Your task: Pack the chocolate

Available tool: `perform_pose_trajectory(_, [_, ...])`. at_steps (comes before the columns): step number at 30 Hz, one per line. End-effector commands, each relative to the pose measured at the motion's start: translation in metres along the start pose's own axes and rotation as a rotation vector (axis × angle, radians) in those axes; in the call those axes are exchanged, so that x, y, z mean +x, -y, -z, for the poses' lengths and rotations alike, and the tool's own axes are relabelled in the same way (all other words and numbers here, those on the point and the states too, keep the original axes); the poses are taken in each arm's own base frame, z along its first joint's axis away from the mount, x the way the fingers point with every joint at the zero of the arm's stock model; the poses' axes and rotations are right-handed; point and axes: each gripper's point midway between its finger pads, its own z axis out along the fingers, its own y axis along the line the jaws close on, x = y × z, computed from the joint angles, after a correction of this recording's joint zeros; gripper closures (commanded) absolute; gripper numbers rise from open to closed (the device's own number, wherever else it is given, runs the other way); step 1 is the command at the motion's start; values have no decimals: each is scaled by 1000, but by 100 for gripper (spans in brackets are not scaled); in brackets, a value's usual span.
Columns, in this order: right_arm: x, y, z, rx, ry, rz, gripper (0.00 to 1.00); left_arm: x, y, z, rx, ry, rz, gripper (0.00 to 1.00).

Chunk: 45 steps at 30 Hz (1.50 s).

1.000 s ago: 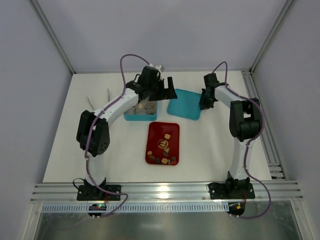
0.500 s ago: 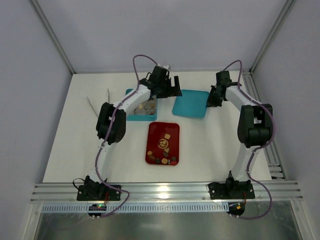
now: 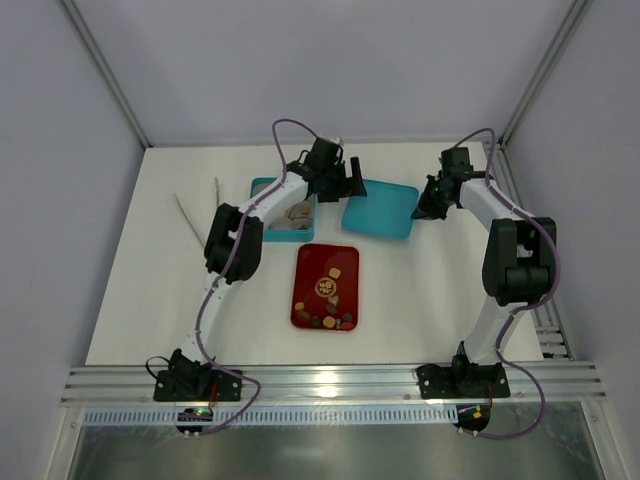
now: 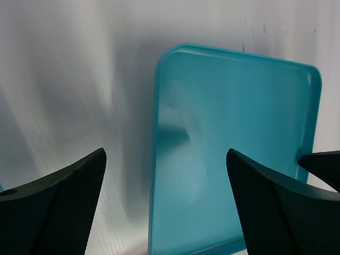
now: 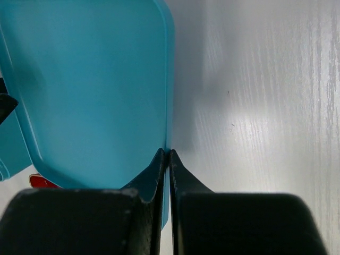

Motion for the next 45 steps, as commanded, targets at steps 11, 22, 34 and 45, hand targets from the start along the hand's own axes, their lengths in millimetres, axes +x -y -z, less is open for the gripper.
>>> perform_pose_trajectory(11, [-14, -33, 32, -175, 76, -32, 96, -11, 39, 16, 195, 4, 136, 17])
perform_pose_trajectory(22, [-5, -33, 29, -199, 77, -40, 96, -22, 60, 53, 328, 14, 247, 49])
perform_pose_trajectory(34, [10, -43, 34, -237, 84, -19, 96, -20, 79, 87, 393, -8, 294, 73])
perform_pose_trajectory(45, [25, -79, 47, -288, 96, 47, 96, -5, 76, 120, 354, -28, 265, 97])
